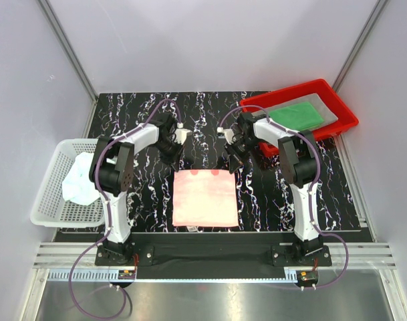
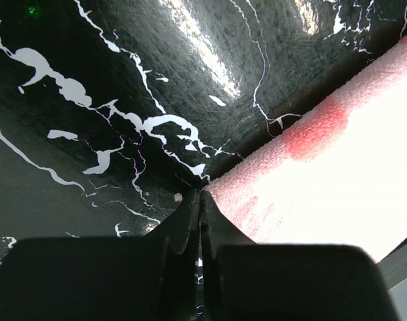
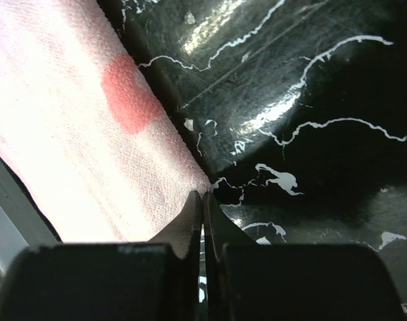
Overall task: Fold and stack the towels
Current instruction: Fold the towel
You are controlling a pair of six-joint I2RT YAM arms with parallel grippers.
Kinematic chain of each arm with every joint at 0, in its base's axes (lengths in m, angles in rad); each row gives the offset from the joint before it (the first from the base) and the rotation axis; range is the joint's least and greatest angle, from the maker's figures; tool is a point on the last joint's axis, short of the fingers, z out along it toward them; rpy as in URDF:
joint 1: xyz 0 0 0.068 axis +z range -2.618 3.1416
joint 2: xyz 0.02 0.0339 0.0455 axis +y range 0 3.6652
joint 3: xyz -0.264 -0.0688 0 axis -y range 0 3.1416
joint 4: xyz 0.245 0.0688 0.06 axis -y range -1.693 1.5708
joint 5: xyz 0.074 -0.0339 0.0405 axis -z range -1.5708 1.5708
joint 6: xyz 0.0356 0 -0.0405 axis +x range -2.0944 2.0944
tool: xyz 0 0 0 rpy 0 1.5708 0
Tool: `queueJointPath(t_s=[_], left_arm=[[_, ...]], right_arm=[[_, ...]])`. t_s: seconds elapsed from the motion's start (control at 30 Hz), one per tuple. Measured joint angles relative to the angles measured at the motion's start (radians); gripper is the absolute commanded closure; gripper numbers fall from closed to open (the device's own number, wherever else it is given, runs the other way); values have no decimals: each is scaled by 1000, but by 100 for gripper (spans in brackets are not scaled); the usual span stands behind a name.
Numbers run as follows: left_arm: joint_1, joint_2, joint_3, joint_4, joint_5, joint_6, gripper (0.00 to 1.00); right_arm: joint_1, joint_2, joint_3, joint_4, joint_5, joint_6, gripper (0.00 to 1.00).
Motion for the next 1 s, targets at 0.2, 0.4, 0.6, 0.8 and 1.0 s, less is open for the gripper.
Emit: queueJointPath(t_s=[0.2,0.4,0.6,0.8,1.0], left_arm=[[-8,-3,7,-2,-39,-20,100],[-11,-3,59,6,-107,-31,100],[-9,-9,95,21,-149,-31,100],[-7,-24,101,29,-151,-31,100],[-7,-48,101,43,-150,-35,100]], right_arm=[[5,-13,1,32,74,58,100],[8,-31,12,128,184,80,100],[8,-32,24,183,237,84,100],[12,-35,24,231,278,92,100],[18,-103,-18,320,342,108,100]])
